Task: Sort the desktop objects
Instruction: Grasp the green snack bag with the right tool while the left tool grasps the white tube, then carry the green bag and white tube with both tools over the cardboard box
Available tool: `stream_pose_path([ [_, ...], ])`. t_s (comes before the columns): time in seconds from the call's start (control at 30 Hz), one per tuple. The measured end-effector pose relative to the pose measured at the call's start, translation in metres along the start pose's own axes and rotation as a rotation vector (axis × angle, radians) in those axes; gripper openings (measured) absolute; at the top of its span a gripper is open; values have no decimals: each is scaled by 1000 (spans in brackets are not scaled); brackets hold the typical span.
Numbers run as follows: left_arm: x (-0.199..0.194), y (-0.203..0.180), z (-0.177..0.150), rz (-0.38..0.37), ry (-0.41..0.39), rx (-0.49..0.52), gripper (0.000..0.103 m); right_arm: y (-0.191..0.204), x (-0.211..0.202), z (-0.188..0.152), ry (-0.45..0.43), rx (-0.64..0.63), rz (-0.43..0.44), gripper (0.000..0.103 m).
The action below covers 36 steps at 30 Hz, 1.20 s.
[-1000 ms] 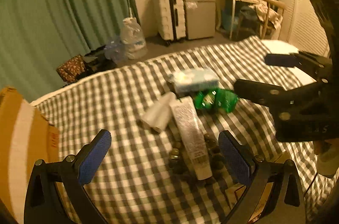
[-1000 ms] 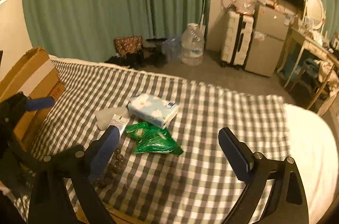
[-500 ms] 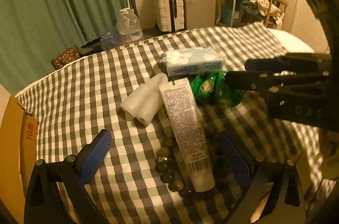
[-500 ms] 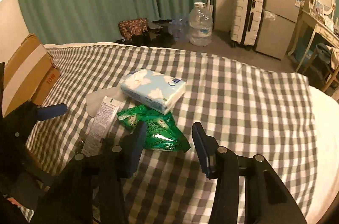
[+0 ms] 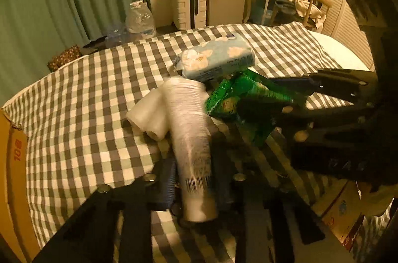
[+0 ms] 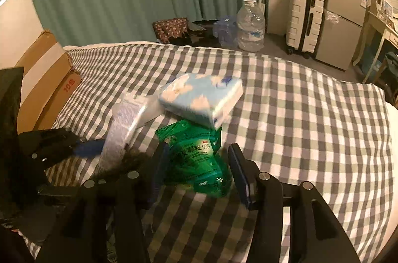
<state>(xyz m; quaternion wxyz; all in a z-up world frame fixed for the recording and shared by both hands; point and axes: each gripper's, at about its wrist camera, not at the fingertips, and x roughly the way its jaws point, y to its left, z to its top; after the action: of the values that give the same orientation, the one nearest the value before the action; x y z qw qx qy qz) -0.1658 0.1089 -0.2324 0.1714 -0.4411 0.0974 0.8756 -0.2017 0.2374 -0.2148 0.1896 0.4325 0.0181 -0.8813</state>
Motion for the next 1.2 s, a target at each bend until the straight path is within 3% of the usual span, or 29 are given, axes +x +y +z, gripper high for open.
stream_pose_path([
  [0.13, -7, 12, 2, 2, -6, -43, 24, 10, 3, -3, 26, -34, -3, 48],
  [0.17, -9, 13, 3, 5, -12, -49, 24, 10, 3, -4, 29, -37, -4, 46],
  [0.2, -12, 15, 5, 9, -19, -53, 24, 10, 3, -4, 32, -34, 8, 34],
  [0.3, -20, 16, 9, 13, -38, -53, 24, 14, -1, -5, 42, -52, 9, 30],
  [0.5, -35, 14, 18, 22, -75, -43, 24, 16, -11, -3, 21, -65, -31, 29],
  [0.8, -57, 23, 31, 40, -135, -61, 24, 8, -44, 8, -77, -22, -90, 29],
  [1.2, -114, 35, 51, 54, -258, -82, 24, 17, -102, 15, -202, 24, -123, 29],
])
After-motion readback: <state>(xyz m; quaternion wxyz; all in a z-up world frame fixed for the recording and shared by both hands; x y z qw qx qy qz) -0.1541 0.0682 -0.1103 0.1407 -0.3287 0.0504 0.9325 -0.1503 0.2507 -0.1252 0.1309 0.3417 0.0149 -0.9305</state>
